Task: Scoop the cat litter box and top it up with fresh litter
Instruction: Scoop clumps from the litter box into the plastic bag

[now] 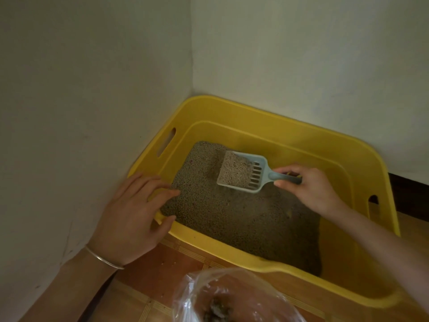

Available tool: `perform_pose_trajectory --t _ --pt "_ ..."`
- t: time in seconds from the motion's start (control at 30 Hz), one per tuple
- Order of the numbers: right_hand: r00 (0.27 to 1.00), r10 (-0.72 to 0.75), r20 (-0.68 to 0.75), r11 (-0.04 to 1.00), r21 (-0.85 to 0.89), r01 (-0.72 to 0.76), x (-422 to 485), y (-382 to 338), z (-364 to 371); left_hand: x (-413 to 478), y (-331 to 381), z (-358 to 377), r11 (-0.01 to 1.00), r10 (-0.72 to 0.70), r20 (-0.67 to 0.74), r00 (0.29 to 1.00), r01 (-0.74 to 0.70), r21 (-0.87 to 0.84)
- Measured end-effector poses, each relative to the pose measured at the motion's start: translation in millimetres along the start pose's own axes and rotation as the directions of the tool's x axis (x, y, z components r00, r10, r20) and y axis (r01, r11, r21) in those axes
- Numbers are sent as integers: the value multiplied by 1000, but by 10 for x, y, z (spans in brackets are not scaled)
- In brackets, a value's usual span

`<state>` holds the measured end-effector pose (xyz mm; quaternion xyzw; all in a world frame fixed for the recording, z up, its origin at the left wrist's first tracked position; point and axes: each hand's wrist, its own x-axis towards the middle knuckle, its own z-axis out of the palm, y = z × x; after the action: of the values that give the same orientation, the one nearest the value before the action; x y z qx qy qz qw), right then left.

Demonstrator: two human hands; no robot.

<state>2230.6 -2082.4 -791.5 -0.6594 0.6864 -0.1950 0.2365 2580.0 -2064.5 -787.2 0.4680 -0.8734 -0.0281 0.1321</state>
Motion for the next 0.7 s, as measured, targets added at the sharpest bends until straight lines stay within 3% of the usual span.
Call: perform_pose_trajectory --t 0.4,0.53,0.7 --pt "998 -12 -65 996 83 17 -178 -37 -163 1 -21 5 1000 -9 32 999 9 17" --pt "997 -2 -71 999 45 5 -298 -59 -258 2 -18 16 1000 -6 14 1000 5 26" --pt "997 66 27 996 -65 -64 -644 -20 -444 -24 -16 14 1000 15 2 1000 -15 27"
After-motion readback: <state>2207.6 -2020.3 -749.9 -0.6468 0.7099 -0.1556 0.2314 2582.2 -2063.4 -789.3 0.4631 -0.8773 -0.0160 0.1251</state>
